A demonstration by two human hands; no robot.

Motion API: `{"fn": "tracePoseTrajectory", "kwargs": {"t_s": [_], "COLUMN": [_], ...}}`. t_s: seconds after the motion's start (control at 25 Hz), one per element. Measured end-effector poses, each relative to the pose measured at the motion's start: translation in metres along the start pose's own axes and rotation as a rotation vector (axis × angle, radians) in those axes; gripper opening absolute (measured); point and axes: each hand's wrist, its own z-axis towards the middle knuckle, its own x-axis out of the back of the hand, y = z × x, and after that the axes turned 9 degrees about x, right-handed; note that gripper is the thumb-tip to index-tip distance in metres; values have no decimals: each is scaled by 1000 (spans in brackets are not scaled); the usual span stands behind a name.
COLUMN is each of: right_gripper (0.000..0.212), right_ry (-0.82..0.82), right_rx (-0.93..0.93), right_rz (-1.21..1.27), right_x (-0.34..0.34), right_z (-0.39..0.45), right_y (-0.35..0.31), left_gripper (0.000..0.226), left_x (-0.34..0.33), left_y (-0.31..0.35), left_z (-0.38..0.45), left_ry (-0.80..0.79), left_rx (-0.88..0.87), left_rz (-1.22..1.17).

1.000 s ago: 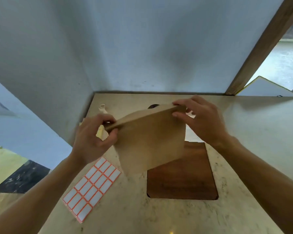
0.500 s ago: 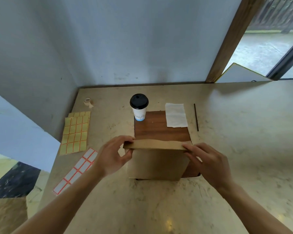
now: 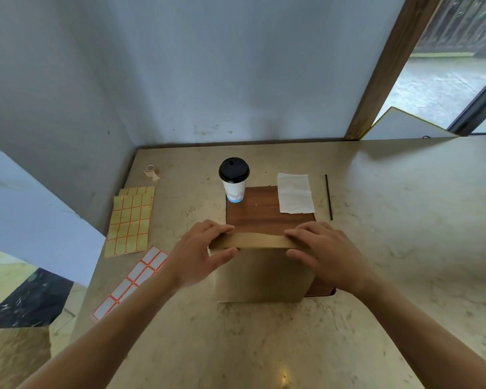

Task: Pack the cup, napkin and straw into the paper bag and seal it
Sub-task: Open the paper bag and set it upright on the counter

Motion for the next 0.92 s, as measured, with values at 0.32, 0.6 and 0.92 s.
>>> {"fn": "tracePoseTrajectory", "kwargs": {"t_s": [0.32,0.6,0.92], "right_gripper": [54,15,41], "right_ry": [176,547,413], "right_rx": [42,225,163], "right_rz": [25,-301,-301], "right_x": [-5,-25,-8], "right_z": [3,-10,-20], "right_y": [-11,-15,-33], "left_gripper": [45,40,37], "left_x": [3,-5,22], "left_y": [8,13,34], "left_z": [-10,-14,-13], "left_ry": [55,324,111], "left_rx": [17,-226,-360], "left_rz": [-215,92,416]}}
